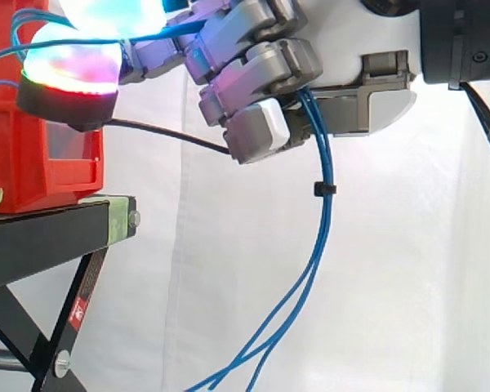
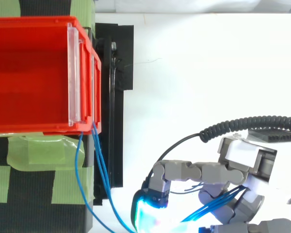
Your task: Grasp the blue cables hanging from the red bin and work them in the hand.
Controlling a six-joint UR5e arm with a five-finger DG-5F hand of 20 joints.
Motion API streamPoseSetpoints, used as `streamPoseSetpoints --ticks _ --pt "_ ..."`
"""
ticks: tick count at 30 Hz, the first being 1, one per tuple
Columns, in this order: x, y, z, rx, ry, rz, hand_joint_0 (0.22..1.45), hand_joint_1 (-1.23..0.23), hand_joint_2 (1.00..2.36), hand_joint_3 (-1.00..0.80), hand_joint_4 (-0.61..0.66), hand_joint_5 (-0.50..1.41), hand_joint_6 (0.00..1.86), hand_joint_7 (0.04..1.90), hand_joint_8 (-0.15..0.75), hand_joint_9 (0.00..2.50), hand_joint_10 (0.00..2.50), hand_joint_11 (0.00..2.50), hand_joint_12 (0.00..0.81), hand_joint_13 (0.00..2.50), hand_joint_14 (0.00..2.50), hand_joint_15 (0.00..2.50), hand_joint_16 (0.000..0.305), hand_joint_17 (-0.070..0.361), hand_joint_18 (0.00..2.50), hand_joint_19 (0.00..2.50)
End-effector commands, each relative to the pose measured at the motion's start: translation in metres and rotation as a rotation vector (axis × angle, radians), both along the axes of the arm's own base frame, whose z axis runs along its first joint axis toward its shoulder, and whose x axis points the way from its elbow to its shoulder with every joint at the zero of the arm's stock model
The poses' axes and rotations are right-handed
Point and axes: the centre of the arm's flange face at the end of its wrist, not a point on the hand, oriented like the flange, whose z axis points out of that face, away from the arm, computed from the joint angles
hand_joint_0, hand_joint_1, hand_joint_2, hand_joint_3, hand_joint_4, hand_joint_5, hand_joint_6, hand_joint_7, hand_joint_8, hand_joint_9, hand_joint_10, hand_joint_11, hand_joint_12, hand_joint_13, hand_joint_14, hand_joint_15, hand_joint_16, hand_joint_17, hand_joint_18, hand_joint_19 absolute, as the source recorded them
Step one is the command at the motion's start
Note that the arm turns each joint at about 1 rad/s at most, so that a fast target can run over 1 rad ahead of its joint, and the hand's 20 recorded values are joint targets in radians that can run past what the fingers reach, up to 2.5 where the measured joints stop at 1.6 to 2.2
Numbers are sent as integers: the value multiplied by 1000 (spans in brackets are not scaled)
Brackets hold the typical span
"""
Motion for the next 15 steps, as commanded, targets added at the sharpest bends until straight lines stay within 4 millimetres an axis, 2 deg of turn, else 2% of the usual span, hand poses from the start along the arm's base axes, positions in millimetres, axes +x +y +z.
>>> streamPoseSetpoints --ticks 1,2,3,5,6,8,9,11,12,13,14,15 --pt "0 0 0 1 -2 0 1085 -741 1003 228 176 508 147 1400 535 1779 2500 2500 712 2021 2500 1972 237 178 2500 648" --pt "0 0 -1 0 0 0 947 -733 1010 -78 210 458 1 1387 535 1779 2500 2500 712 2021 2500 1972 237 178 2500 648" --pt "0 0 0 1 -2 0 906 -701 1015 -236 211 436 3 1363 535 1779 2500 2500 712 2021 2500 1972 237 178 2500 648" --pt "0 0 0 1 -2 -2 1137 -675 1004 282 188 524 5 1399 535 1779 2500 2500 712 2021 2500 1972 237 178 2500 648" --pt "0 0 0 0 0 0 1282 -647 1098 514 195 653 6 1477 535 1779 2500 2500 712 2021 2500 1972 237 178 2500 648" --pt "0 0 0 0 1 -2 1301 -646 1099 476 189 696 7 1480 535 1779 2500 2500 712 2021 2500 1972 237 178 2500 648" --pt "0 0 0 0 1 -2 1260 -665 1033 426 199 666 12 1420 535 1779 2500 2500 712 2021 2500 1972 237 178 2500 648" --pt "0 0 0 0 1 -2 962 -736 1006 -120 296 526 18 1147 535 1779 2500 2500 712 2021 2500 1972 237 178 2500 648" --pt "0 0 0 0 1 -2 884 -674 1015 -439 290 479 18 1087 535 1779 2500 2500 712 2021 2500 1972 237 178 2500 648" --pt "0 0 0 0 1 -2 921 -675 1016 -461 287 476 18 1081 535 1779 2500 2500 712 2021 2500 1972 237 178 2500 648" --pt "0 0 0 0 1 0 1024 -694 1017 -169 290 479 18 1087 535 1779 2500 2500 712 2021 2500 1972 237 178 2500 648" --pt "0 -1 0 0 1 -3 1260 -664 1008 481 239 586 18 1167 535 1779 2500 2500 712 2021 2500 1972 237 178 2500 648"
